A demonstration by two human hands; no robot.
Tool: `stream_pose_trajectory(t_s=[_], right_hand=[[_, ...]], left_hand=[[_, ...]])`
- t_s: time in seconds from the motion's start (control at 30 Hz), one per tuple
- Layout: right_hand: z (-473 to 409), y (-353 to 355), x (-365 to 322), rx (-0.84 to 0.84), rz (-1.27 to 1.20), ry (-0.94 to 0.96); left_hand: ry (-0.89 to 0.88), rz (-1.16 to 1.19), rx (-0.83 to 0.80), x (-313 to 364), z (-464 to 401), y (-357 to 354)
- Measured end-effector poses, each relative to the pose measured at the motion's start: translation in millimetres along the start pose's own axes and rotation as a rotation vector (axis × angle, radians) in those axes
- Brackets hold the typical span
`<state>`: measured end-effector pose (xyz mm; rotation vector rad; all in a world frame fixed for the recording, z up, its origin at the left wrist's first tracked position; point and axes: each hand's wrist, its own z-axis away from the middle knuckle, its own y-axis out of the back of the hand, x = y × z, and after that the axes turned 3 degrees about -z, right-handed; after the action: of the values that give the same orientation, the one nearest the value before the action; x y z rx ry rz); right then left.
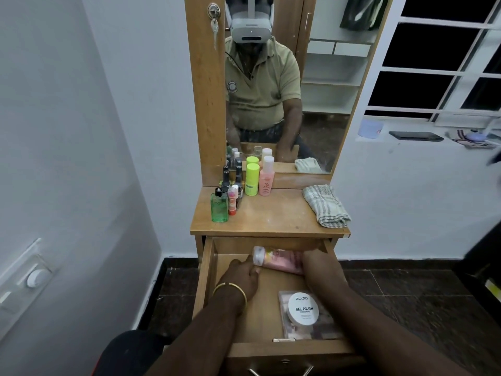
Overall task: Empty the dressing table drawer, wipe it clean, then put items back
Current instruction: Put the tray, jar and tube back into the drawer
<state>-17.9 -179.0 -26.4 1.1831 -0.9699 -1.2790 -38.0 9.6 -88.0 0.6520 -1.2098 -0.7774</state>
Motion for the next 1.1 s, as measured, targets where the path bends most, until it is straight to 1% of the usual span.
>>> stream_pose_trajectory(t_s=[0.17, 0.27, 0.33, 0.4, 0.47, 0.5, 0.6, 0.63, 0.7, 0.8, 0.87, 1.0, 1.1], right_hand=[[-1.8, 2.9, -1.5, -0.014, -0.038, -0.016], [-2.7, 9.1, -2.3, -0.056, -0.026, -0.001], [-3.7, 21.6, -7.3, -0.034, -0.004, 0.014], [-5.9, 44.2, -17.5, 0.044, -0.001, 0.035], [-13.2, 71.2, -28.3, 0.143, -0.072, 0.067], [-18.0, 85.3, -34.2, 0.213, -0.121, 0.088], [-44.3, 114.6, -49.2, 0.502, -0.232, 0.166], [-54.7, 119.3, -53.3, 0.563, -0.249, 0.194], [-76.3, 123.3, -59.8, 0.598, -0.208, 0.241], [-97.3, 122.8, -65.6, 0.592, -0.084, 0.269], [-103.9, 119.5, -67.1, 0.595, -0.044, 0.281], [-107.5, 118.9, -68.7, 0.597, -0.074, 0.309], [-109.5, 120.0, -68.9, 0.661, -0.166, 0.313]], left_hand=[[-0.005, -0.016, -0.032, 1.6, 1.0, 2.5], [0.0, -0.024, -0.06, 1.4, 1.1, 4.1], [0.002, -0.031, -0.07, 0.8, -0.3, 3.4], [0.008, -0.023, -0.066, 0.3, -1.5, 2.1], [0.011, -0.006, -0.061, 0.1, -2.5, 0.6], [0.009, -0.002, -0.057, 0.0, -2.6, 0.2], [0.004, -0.003, -0.046, -1.0, -2.7, -0.4], [0.004, -0.004, -0.043, -1.2, -2.9, -0.9], [0.011, -0.004, -0.033, -1.8, -2.9, -1.0], [0.016, 0.008, -0.021, -2.7, -2.8, -2.0], [0.01, 0.019, -0.016, -2.9, -3.3, -3.2], [-0.004, 0.033, 0.003, -2.8, -4.2, -4.9], [-0.016, 0.042, 0.022, -2.7, -4.6, -5.8]])
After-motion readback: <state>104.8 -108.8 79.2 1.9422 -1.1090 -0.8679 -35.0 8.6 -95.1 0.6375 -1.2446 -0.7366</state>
